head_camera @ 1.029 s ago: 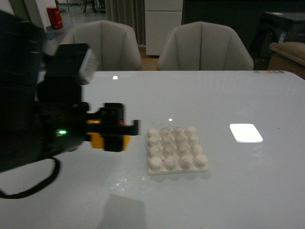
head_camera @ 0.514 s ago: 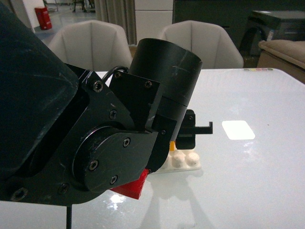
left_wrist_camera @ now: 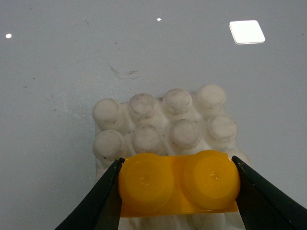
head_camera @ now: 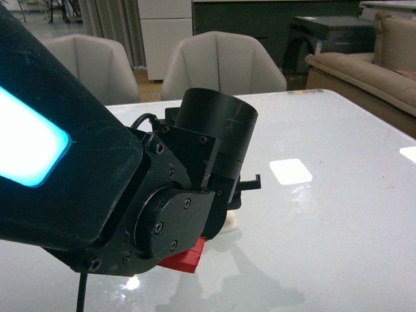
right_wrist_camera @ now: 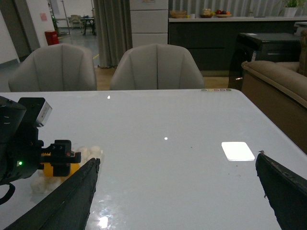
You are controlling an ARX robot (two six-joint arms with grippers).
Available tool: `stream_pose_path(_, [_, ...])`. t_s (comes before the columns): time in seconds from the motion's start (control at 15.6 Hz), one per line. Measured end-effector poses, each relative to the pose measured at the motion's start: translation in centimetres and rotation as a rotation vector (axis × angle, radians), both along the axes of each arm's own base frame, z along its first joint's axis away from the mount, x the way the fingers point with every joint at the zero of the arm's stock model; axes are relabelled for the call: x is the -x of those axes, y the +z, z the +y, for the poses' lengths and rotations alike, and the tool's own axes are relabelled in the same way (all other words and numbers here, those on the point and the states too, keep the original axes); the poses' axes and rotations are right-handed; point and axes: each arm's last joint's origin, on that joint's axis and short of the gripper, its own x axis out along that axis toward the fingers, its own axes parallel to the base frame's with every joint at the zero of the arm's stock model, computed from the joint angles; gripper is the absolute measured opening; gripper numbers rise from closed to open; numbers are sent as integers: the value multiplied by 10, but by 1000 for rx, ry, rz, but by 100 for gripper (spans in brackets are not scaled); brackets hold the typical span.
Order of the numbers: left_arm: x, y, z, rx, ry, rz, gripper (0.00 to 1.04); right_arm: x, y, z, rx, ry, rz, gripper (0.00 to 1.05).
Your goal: Insert yellow block into base center
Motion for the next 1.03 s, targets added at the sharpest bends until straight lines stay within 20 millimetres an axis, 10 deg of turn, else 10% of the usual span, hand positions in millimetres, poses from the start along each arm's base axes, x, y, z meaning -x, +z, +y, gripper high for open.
stream_pose_path(0.84, [-6,-16,-10,-30,16,21,59,0,0,0,0,0,0,98])
stream_pose_path(1.03, [-6,-14,-12,-22,-17,9,89,0,0,0,0,0,0,98])
